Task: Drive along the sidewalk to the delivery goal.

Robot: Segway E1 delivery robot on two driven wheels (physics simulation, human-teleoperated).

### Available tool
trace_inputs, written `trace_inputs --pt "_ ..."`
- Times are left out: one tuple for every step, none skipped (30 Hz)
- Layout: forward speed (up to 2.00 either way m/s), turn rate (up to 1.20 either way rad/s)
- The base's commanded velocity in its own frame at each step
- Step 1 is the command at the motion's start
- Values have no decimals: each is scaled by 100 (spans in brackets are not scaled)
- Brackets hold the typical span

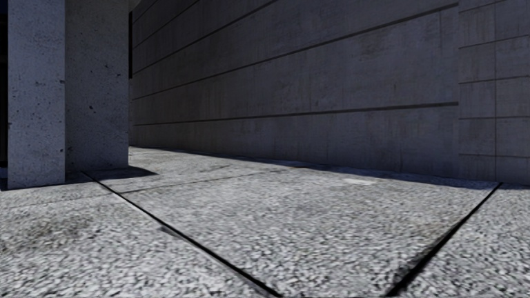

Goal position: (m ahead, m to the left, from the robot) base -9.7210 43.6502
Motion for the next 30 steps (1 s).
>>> trace_inputs --pt "200 0" --pt "200 7" --pt "200 7" --pt "200 10" --pt "200 16" --pt "200 20" --pt "200 20" --pt "200 21" --pt "200 22" --pt "200 22" --pt "200 23" --pt "200 23" --pt "200 24" --pt "200 24" --pt "200 25" --pt "200 25" --pt "200 25" --pt "200 25" --pt "200 25" --pt "200 25" --pt "200 25" --pt "200 25" --pt "200 26" --pt "200 26" --pt "200 27" --pt "200 31" --pt "200 37" --pt "200 40" --pt "200 40" --pt "200 41"
